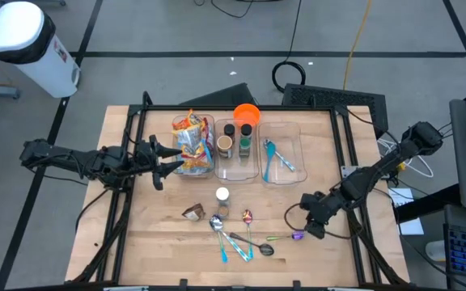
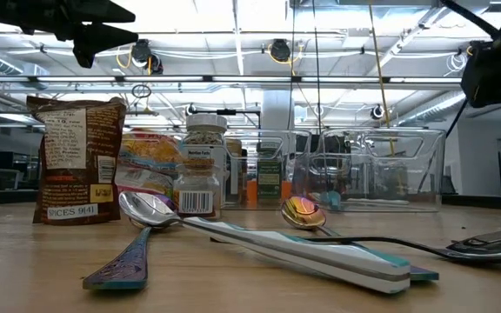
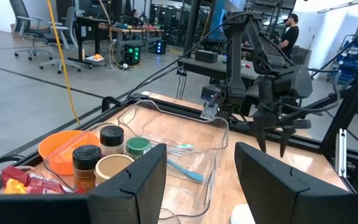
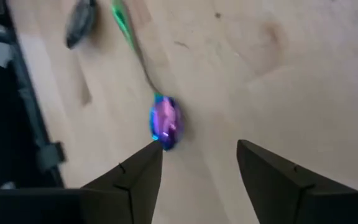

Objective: Pick & Place Food Item
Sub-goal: Put the right purple spoon into the right transparent bin

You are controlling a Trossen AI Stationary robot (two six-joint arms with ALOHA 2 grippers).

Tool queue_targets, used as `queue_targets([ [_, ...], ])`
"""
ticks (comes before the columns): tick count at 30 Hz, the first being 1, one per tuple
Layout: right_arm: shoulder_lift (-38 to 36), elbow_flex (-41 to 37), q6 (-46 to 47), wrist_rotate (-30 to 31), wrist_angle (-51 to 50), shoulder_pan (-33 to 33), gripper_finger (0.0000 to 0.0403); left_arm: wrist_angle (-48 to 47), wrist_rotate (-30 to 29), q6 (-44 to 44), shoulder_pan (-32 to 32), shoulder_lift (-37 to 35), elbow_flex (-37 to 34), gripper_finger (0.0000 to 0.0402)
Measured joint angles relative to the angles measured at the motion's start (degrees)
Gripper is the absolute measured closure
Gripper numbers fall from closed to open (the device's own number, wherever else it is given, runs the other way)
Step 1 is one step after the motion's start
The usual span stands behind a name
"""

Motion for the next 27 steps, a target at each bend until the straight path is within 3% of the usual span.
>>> queue_targets([
  [9, 0.25, -6.56, 3.94, -1.1, 9.11, -0.58, 0.0215, 0.0, 0.0, -0.24, 0.0, 0.0, 0.0, 0.0204],
  [15, 0.24, -11.3, 4.76, -3.42, 21.01, -0.85, 0.0214, 0.0, 0.0, -0.28, 0.0, 0.0, 0.0, 0.0204],
  [27, 1.18, -12.96, 5.82, -3.44, 24.86, -0.89, 0.022, 0.01, 0.0, -0.29, 0.0, 0.0, 0.0, 0.0204],
])
